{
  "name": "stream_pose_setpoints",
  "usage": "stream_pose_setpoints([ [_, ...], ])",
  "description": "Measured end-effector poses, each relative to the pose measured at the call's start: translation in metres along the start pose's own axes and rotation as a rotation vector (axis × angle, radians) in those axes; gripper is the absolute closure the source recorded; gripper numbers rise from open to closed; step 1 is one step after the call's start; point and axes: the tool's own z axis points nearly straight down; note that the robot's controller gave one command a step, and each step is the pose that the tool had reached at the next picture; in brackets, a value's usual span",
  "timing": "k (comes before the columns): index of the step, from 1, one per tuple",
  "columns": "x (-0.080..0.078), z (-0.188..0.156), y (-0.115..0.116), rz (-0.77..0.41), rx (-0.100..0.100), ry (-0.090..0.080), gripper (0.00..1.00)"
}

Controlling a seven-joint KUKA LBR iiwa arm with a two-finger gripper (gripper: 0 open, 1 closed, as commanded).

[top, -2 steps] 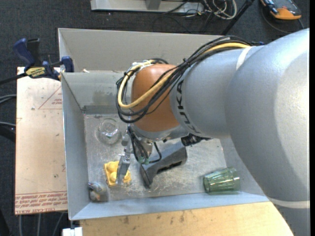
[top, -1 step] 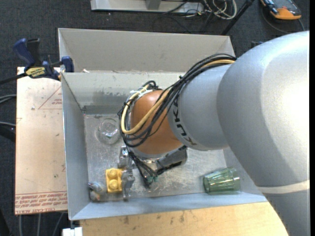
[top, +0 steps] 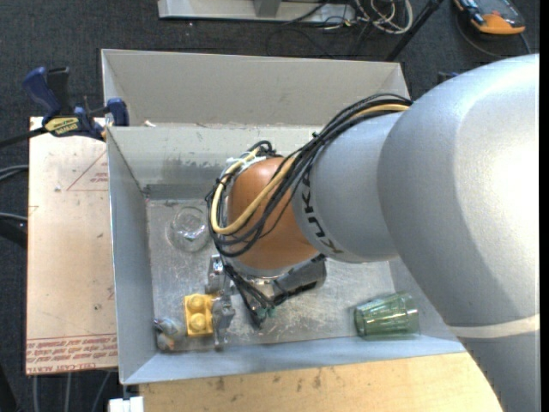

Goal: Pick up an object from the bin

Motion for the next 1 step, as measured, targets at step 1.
stream_pose_setpoints([
  [1,0.0089,-0.1469,-0.0040,-0.121,0.005,0.011,1.00],
])
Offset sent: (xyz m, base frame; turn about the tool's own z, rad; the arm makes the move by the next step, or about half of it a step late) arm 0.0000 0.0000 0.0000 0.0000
